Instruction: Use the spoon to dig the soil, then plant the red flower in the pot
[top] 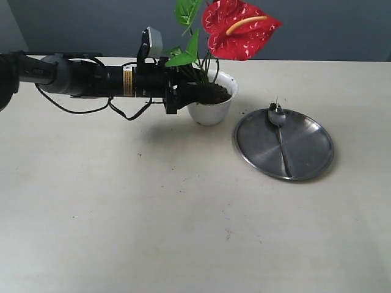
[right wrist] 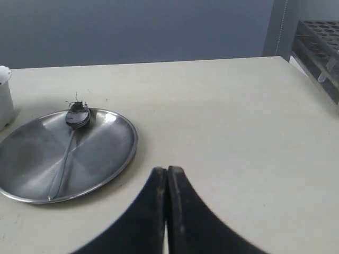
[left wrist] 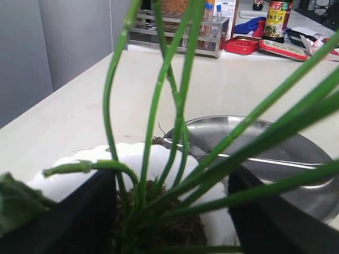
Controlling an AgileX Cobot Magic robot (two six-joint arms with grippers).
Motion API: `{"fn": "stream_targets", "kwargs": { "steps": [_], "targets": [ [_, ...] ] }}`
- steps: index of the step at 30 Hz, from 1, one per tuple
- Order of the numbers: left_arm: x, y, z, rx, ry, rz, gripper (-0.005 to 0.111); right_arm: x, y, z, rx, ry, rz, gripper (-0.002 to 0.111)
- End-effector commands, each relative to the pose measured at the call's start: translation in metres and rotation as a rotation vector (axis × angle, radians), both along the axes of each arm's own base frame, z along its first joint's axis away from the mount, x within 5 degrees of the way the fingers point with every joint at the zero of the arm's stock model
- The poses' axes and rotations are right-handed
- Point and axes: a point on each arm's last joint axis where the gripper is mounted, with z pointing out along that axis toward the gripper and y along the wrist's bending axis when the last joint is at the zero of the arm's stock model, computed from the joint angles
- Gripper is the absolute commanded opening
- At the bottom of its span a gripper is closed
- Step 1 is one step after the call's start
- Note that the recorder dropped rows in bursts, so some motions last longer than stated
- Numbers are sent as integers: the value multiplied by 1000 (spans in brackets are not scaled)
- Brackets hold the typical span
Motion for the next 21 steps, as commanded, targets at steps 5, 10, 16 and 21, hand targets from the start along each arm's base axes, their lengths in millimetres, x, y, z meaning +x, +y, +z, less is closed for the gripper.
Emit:
{"fn": "stream_targets", "kwargs": {
  "steps": [5, 10, 16, 21],
  "targets": [
    [2, 3, 18, -31, -39, 20, 66, 0, 0, 0, -5, -9, -5, -1],
    [2, 3, 28, -31, -59, 18, 66, 0, 0, 0, -5, -9, -5, -1],
    [3, 11, 42, -24, -90, 29, 66, 0, 0, 0, -5, -9, -5, -1],
    [5, 22, 46, -30, -73, 51, 66, 0, 0, 0, -5, -9, -5, -1]
  ]
}}
